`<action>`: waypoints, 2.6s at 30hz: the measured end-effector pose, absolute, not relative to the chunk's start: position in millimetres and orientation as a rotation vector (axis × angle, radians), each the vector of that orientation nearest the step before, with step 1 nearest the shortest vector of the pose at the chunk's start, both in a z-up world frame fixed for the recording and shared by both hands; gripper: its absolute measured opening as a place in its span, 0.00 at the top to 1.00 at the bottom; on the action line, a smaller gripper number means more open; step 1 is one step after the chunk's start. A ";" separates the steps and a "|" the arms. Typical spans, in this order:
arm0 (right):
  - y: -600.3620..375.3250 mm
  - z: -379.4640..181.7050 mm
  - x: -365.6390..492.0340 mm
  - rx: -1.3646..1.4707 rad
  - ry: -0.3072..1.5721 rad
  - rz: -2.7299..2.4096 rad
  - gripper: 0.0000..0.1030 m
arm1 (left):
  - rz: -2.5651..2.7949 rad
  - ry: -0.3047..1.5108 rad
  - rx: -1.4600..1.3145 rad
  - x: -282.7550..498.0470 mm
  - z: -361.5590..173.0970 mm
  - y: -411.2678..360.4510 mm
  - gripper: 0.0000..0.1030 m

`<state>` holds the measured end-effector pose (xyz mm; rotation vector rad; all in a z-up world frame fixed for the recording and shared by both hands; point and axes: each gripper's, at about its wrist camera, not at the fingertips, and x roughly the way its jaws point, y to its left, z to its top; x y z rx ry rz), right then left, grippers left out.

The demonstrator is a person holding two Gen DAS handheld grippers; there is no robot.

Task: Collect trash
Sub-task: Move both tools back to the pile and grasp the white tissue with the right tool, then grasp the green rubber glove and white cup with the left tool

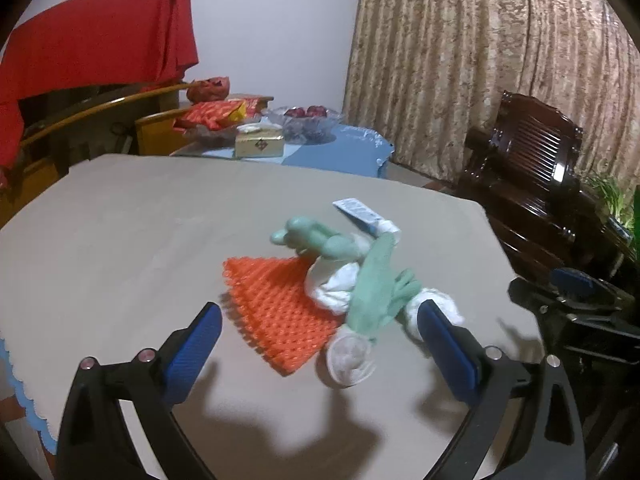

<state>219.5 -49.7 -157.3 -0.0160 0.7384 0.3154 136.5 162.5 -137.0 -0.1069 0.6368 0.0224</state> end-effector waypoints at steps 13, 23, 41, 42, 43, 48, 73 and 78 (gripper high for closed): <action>-8.8 -198.7 248.0 -0.073 0.830 0.353 0.05 | 0.032 0.669 -0.120 147.3 -153.0 179.1 0.09; 6.0 -216.7 255.1 -0.114 0.896 0.413 0.21 | 0.030 0.679 -0.134 150.6 -157.0 186.7 0.10; -22.1 -209.4 250.5 -0.021 0.921 0.424 0.65 | -0.048 0.707 -0.127 161.6 -163.9 153.2 0.20; -25.3 -207.7 250.4 -0.012 0.918 0.416 0.65 | -0.052 0.711 -0.123 163.9 -165.1 150.4 0.21; -28.9 -205.7 250.3 -0.006 0.914 0.409 0.64 | -0.057 0.719 -0.121 167.3 -167.2 147.9 0.23; -40.2 -199.0 247.6 -0.007 0.896 0.393 0.64 | -0.072 0.754 -0.123 181.2 -178.8 136.3 0.34; -57.9 -173.4 230.4 0.012 0.848 0.404 0.64 | -0.044 0.805 -0.157 172.4 -177.3 113.0 0.76; -64.6 -168.2 225.7 0.016 0.841 0.398 0.64 | -0.071 0.820 -0.181 160.6 -177.6 99.8 0.78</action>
